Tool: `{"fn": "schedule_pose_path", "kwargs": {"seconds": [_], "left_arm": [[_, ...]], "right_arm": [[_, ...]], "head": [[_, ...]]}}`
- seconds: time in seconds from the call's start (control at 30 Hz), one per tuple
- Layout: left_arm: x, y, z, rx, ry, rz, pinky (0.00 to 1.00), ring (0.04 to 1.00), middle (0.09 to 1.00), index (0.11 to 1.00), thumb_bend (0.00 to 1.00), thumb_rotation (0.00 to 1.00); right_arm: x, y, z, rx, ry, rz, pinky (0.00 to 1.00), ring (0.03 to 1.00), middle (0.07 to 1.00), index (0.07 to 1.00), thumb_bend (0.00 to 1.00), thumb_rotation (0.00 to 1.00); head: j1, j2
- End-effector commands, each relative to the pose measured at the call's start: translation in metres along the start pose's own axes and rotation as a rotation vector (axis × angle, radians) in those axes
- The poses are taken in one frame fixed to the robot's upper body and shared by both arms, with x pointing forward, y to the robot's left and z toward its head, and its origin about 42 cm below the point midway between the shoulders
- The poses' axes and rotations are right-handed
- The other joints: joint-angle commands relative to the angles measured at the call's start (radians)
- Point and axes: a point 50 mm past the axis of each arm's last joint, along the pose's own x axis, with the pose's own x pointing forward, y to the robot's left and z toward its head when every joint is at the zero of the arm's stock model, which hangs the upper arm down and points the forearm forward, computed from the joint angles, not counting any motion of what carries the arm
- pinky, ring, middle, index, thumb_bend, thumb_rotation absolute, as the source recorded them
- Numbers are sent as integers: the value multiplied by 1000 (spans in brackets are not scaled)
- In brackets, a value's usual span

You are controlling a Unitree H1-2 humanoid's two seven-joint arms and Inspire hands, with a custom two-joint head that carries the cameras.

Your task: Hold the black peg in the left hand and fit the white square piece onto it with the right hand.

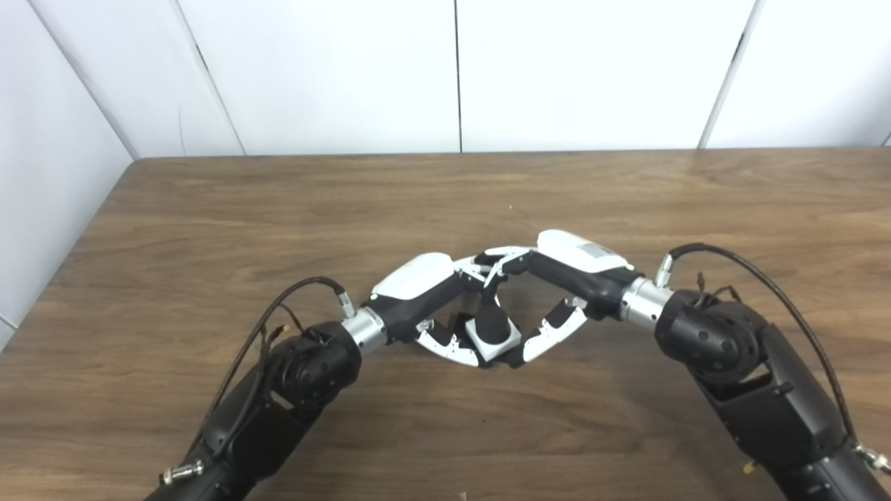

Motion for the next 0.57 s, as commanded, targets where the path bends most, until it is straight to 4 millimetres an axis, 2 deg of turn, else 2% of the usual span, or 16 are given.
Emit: {"fn": "schedule_pose_path", "kwargs": {"seconds": [0.0,0.3,0.53], "left_arm": [[-7,-28,-12,19,68,-141,928,967,907,491,522,73],[-8,-28,-17,19,63,-140,917,960,901,491,523,71],[-10,-30,-20,14,62,-141,916,960,901,491,523,70]], "right_arm": [[-1,-40,11,-52,-49,-81,756,862,889,816,936,322],[-14,-99,3,-139,-15,-153,704,839,881,812,930,247],[-25,-122,-3,-181,21,-176,684,831,878,813,912,318]], "head": [[-12,-1],[-48,-13],[-86,-27]]}}
